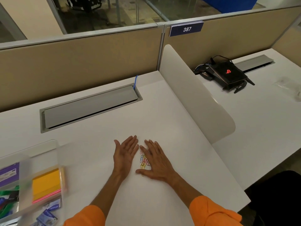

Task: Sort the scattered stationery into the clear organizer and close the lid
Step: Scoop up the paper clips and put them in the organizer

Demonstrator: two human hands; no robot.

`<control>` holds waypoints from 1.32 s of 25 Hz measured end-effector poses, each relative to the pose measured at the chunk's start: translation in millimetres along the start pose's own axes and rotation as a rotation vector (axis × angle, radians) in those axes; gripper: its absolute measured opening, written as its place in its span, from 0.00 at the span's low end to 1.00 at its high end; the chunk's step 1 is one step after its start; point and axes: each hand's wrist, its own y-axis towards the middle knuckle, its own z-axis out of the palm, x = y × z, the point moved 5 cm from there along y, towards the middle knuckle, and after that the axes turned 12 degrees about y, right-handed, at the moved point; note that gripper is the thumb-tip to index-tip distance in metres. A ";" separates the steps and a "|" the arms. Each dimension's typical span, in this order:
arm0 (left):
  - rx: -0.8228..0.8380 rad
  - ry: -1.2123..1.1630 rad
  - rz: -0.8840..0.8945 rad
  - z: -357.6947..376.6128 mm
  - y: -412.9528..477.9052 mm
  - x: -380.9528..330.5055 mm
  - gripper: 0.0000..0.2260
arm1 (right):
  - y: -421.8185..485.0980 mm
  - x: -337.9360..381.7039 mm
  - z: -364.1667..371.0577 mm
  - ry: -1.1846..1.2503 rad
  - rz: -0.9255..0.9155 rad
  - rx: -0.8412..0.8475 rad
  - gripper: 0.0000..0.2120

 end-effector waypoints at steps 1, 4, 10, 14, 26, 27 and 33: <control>0.000 -0.066 -0.027 -4.0 0.4 0.3 0.38 | 0.8 1.4 1.2 0.007 -0.014 -0.014 0.45; -0.002 -0.158 -0.049 -10.4 2.5 0.8 0.41 | 4.0 2.8 0.0 0.060 -0.037 -0.128 0.29; -0.032 -0.230 -0.048 -9.6 6.1 2.0 0.39 | 18.1 5.2 -3.5 -0.051 -0.031 -0.207 0.08; -0.043 -0.250 -0.047 -8.5 8.1 3.3 0.37 | 29.4 10.2 -5.8 -0.156 -0.072 -0.262 0.12; -0.086 -0.256 -0.085 -8.1 9.8 2.7 0.23 | 49.1 18.6 -22.8 -0.314 -0.258 -0.374 0.17; -0.095 -0.255 -0.085 -8.2 9.7 2.9 0.22 | 49.2 18.2 -26.4 -0.238 -0.208 -0.394 0.18; -0.127 -0.279 -0.091 0.9 6.5 7.5 0.19 | 47.1 15.7 -46.0 0.676 0.335 -0.625 0.24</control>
